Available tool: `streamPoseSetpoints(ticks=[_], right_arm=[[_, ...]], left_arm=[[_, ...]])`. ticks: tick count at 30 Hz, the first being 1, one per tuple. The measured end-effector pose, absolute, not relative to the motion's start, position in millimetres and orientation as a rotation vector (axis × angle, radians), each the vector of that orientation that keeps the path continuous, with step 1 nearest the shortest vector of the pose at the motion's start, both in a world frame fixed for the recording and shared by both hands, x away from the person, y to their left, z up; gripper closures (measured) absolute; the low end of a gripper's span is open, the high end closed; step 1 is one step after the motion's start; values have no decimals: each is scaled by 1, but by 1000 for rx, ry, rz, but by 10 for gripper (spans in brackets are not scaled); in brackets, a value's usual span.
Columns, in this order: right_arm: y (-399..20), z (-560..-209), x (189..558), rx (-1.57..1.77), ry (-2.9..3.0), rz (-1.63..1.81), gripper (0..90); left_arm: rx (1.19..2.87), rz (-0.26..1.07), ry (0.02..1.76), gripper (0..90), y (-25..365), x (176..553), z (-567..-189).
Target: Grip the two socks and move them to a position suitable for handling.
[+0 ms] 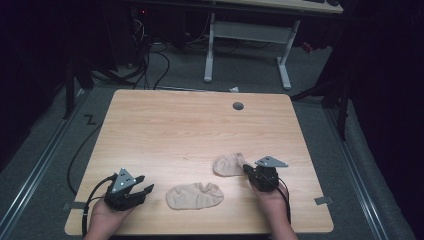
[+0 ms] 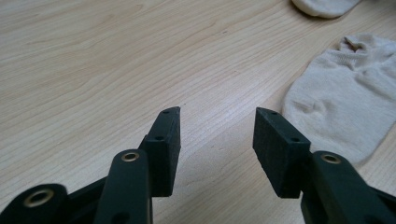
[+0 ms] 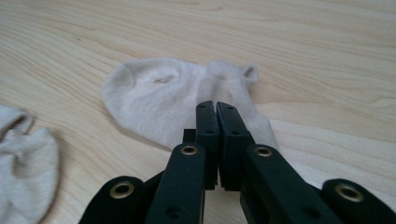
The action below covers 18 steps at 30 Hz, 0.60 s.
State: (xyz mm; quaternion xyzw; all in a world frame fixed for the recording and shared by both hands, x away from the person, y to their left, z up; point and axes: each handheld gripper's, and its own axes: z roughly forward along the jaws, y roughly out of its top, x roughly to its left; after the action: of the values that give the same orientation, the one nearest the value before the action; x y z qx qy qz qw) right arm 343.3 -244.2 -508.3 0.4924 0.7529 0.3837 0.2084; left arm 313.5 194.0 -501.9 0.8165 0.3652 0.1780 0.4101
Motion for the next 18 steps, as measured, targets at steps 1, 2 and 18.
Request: streamPoseSetpoints(ticks=[1,2,18], right_arm=[[-243,-507,342,1367,2090,1078,884],[-243,-506,342,1367,2080,1085,884],[-280,-518,373,1530,1975,1017,849]], left_arm=[[2055,448,920,520,194,314,-502],[2057,449,921,520,194,314,-502],[2055,453,939,524,193,314,-503]])
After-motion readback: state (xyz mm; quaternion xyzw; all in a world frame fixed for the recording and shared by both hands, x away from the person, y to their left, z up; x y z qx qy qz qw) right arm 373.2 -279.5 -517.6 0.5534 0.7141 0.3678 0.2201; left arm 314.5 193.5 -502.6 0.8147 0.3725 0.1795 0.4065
